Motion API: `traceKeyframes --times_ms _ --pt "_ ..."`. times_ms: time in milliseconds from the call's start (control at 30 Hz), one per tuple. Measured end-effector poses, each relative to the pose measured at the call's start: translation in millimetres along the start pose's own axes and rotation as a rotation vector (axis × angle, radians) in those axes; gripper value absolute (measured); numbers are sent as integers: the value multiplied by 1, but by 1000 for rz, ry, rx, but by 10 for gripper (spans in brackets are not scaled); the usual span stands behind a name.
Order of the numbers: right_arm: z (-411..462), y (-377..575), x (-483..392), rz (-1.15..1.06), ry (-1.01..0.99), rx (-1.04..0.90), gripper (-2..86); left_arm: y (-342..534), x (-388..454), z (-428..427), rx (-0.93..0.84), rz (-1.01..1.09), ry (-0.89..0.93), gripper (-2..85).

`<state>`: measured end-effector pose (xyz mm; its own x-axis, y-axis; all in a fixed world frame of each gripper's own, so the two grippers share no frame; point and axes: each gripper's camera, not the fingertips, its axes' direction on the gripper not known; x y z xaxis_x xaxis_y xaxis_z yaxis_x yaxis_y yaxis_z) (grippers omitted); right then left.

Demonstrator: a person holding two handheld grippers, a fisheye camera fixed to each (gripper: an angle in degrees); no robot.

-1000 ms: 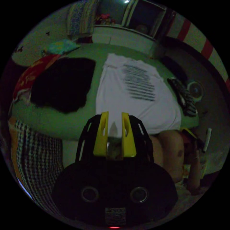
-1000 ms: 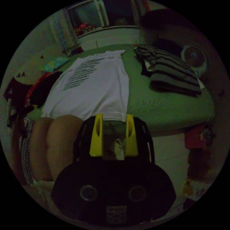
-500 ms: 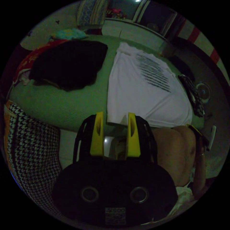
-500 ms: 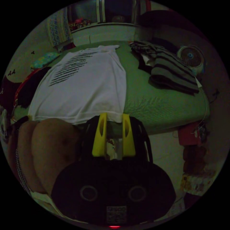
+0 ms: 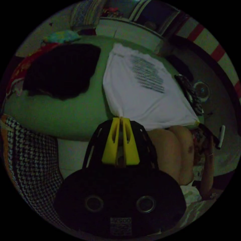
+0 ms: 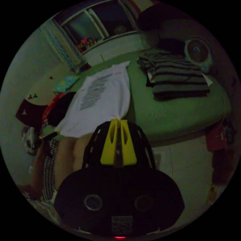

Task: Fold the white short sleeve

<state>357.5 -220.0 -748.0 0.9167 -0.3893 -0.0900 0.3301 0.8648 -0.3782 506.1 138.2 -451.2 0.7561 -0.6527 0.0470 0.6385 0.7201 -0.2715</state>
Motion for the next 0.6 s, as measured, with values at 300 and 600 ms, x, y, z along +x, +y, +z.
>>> traceKeyframes --times_ms 300,600 --pt "-122 17 1 -101 -52 106 5 25 36 -118 188 137 13 12" --pt "-184 67 5 -125 3 -110 -1 84 70 -153 70 244 -20 11"
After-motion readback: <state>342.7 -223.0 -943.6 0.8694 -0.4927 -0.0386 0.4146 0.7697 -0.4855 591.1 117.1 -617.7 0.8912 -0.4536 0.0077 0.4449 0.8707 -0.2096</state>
